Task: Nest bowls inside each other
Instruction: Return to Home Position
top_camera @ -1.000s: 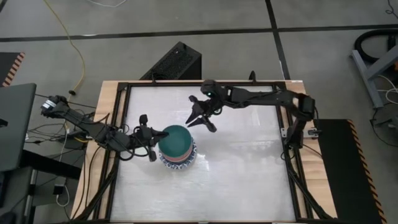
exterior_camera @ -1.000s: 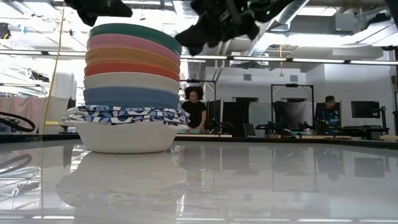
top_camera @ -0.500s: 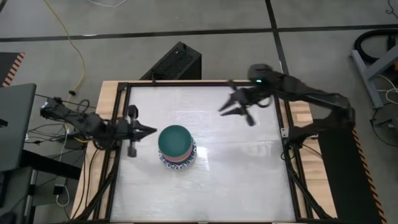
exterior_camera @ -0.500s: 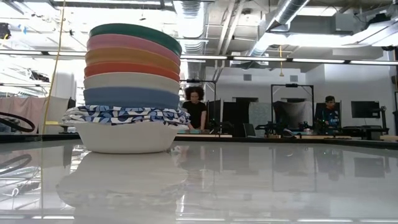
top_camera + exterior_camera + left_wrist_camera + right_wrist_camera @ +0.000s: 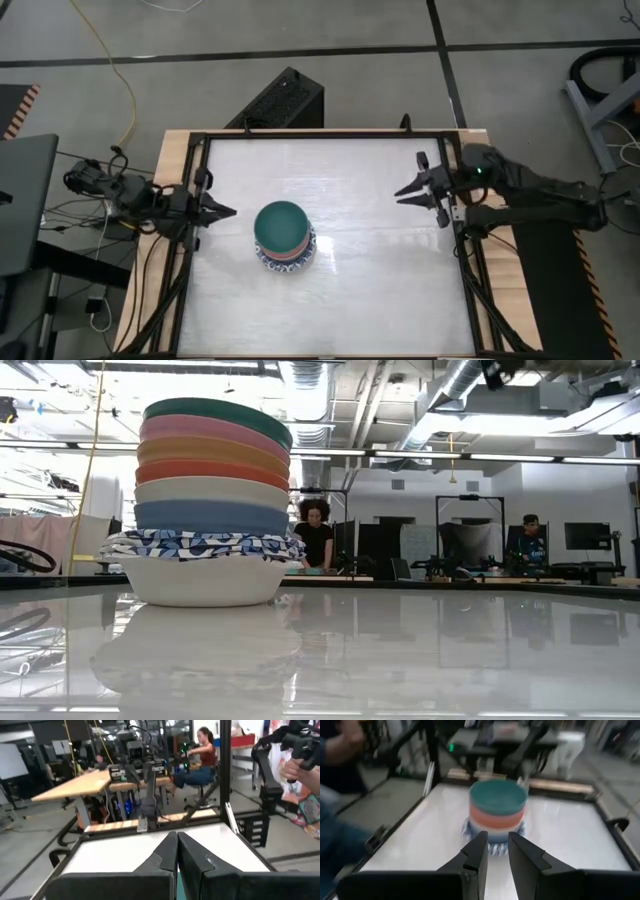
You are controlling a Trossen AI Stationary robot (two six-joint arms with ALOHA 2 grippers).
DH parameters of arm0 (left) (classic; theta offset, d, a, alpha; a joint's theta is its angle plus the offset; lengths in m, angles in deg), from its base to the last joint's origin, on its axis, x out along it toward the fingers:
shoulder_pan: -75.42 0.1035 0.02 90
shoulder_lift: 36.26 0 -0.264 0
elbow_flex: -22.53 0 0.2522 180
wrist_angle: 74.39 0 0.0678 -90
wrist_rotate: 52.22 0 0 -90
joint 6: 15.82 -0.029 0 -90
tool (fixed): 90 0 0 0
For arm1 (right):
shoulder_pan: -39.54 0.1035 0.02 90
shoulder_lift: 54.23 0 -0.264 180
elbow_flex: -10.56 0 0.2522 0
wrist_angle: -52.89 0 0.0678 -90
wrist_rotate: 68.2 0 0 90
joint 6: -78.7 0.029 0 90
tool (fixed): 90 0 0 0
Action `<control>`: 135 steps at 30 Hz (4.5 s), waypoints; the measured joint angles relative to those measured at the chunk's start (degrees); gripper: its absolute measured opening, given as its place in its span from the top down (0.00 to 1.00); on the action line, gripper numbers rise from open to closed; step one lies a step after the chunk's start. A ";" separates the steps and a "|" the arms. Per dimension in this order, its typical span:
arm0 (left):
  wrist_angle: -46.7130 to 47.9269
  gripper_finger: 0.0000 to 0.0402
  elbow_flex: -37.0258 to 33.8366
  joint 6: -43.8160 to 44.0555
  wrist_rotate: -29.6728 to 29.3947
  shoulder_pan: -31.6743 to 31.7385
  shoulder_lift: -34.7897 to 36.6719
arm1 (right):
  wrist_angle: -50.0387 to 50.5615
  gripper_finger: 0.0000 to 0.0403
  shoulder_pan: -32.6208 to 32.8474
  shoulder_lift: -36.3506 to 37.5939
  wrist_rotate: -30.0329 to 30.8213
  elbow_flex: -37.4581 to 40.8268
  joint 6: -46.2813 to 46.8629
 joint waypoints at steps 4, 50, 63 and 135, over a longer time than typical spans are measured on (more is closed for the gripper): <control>1.39 1.00 -0.67 1.12 0.18 0.00 -0.46 | -12.81 0.76 0.94 5.16 1.86 11.43 2.46; -6.54 1.00 -31.73 12.26 -1.84 0.07 26.05 | -18.88 0.76 5.67 35.21 23.34 36.74 9.33; -14.00 1.00 -37.51 20.13 11.90 0.09 25.95 | -25.66 0.76 11.76 39.72 22.85 48.36 12.26; -5.94 1.00 -36.74 15.02 16.88 13.18 25.04 | -26.31 0.76 12.71 39.73 28.70 48.49 6.27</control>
